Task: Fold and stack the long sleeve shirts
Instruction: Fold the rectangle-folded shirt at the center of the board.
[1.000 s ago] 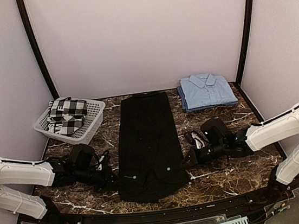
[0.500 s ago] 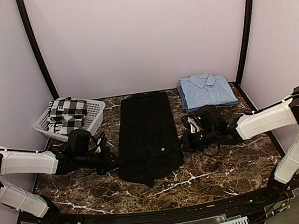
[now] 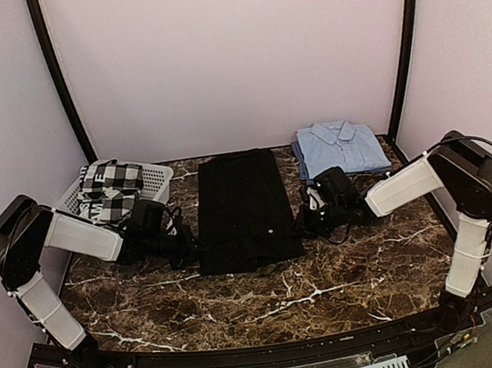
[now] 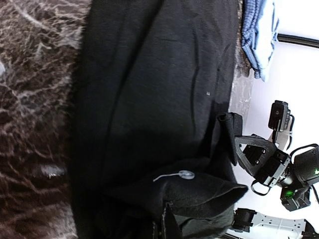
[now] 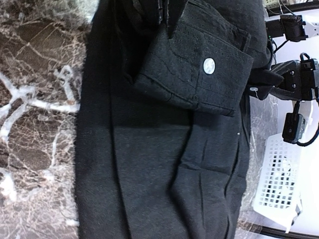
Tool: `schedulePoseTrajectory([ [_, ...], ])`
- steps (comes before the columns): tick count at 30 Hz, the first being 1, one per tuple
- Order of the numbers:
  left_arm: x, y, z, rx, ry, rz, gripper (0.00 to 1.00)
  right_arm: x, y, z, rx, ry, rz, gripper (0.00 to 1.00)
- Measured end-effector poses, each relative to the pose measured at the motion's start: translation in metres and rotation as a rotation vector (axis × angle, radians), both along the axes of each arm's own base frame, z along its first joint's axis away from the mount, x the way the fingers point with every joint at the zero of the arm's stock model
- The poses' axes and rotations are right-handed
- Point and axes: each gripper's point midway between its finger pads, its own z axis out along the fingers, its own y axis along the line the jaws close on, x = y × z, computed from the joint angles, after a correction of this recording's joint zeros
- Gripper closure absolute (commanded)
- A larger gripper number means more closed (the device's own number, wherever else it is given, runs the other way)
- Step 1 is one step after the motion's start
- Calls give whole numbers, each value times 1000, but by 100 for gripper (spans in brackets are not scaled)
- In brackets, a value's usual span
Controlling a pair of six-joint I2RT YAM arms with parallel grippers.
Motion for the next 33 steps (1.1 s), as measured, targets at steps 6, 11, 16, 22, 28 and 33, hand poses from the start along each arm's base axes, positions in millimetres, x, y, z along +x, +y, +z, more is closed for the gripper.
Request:
schedulePoseTrajectory([
  [6, 4, 1, -12, 23, 4, 0, 71, 3, 3, -5, -3, 4, 19, 80],
  [11, 10, 4, -5, 46, -42, -2, 43, 8, 5, 4, -16, -21, 34, 61],
  [16, 18, 10, 16, 82, -117, 2, 28, 8, 1, 19, -36, -58, 42, 41],
  [22, 19, 16, 43, 106, -197, -11, 29, 6, -5, 38, -53, -110, 50, 37],
  [28, 2, 23, 39, 132, -178, -47, 36, -12, -12, 37, -69, -112, 77, 48],
  [33, -24, 29, 19, 126, -108, -77, 39, -34, -6, 24, -87, -81, 126, 58],
])
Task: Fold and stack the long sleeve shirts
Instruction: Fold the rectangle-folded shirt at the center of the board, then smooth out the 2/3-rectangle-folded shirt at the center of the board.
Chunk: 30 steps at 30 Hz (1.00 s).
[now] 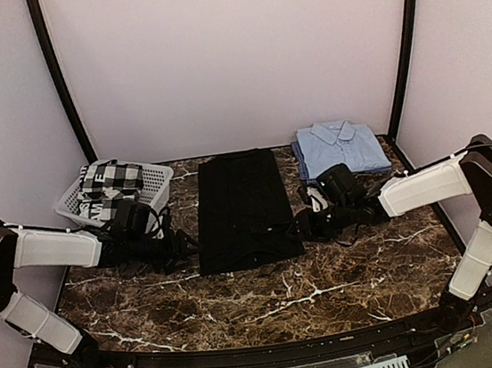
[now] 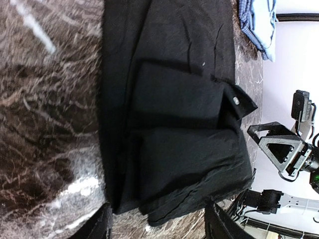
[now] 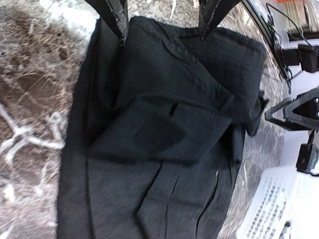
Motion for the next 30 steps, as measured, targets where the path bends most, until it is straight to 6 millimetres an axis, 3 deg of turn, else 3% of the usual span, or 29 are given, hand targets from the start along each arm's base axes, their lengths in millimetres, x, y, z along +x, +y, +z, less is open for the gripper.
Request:
schedulePoseTrajectory([
  [6, -25, -2, -18, -12, 72, -30, 40, -14, 7, -7, -3, 25, 27, 59],
  [16, -33, -25, -21, -63, 85, -76, 47, -16, 4, -23, -25, 64, 9, 58],
  [25, -32, -34, -30, -72, 113, -84, 63, -16, 7, -33, -19, 84, 2, 59],
  [30, -27, -38, -24, -89, 96, -81, 75, -19, 8, -35, -6, 99, 4, 67],
])
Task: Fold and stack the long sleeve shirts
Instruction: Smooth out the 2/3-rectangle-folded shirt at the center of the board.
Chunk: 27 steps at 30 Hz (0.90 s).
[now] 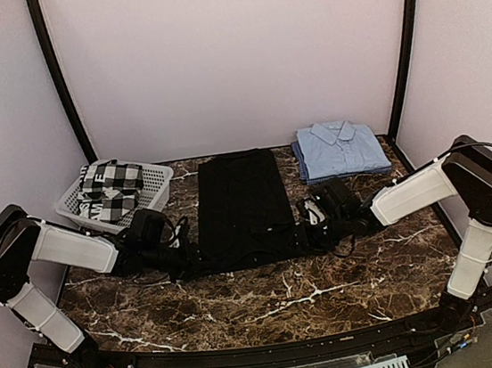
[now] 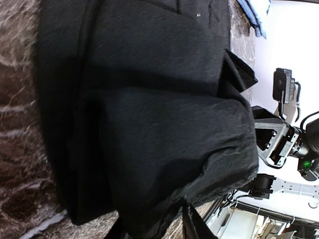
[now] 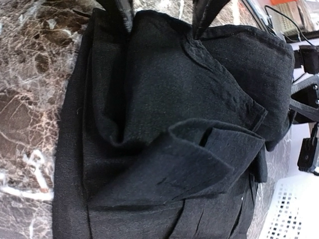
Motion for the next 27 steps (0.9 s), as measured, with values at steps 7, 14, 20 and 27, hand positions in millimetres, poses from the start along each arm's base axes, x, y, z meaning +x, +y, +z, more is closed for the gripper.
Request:
schedulePoseTrajectory([
  [7, 10, -7, 13, -23, -41, -4, 97, -1, 5, 4, 29, 15, 1, 100],
  [14, 26, -16, 32, -43, -93, 1, 100, 16, 17, 26, 68, -24, 2, 100],
  [20, 61, -26, 54, -47, -167, 24, 100, 50, 27, 52, 111, -86, -29, 100],
  [27, 109, -17, 36, -1, -171, 97, 99, 105, 14, 50, 110, -111, -119, 100],
])
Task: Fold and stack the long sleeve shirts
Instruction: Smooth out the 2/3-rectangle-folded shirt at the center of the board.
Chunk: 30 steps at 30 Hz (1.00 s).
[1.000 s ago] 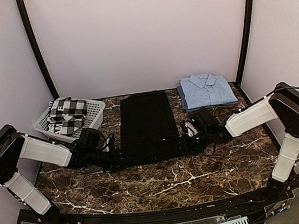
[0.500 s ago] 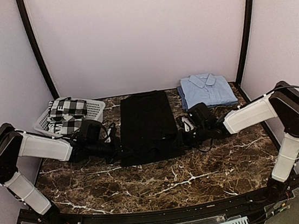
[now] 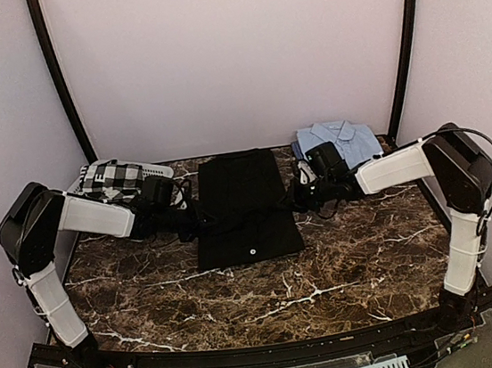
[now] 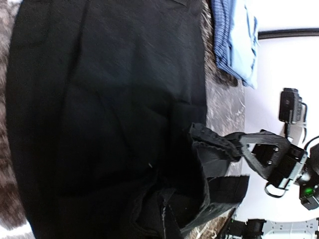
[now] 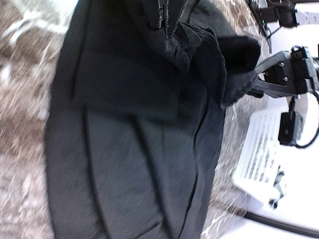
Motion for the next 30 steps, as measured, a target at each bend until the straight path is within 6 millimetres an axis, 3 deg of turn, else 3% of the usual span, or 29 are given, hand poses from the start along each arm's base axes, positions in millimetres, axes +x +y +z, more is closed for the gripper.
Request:
schedulePoseTrajectory([
  [3, 16, 6, -13, 24, 10, 29, 87, 22, -2, 0, 1, -11, -26, 99],
  [6, 27, 11, -19, 37, 11, 49, 78, 39, -1, 4, 5, -31, -38, 75],
  [7, 31, 12, -19, 43, 5, 54, 70, 43, 0, 6, 6, -38, -40, 66],
  [8, 35, 13, -18, 48, 1, 60, 67, 47, 0, 7, 7, -38, -47, 63],
  [11, 50, 17, -7, 53, -34, 81, 53, 54, -1, 13, -4, -58, -46, 54],
  [16, 64, 29, 3, 80, -72, 111, 41, 58, -4, 18, -44, -84, -41, 47],
  [24, 64, 46, 12, 150, -110, 109, 45, 50, -13, 16, -135, -124, 20, 47],
  [30, 54, 48, 2, 188, -100, 58, 47, 47, -13, 6, -184, -156, 93, 47],
])
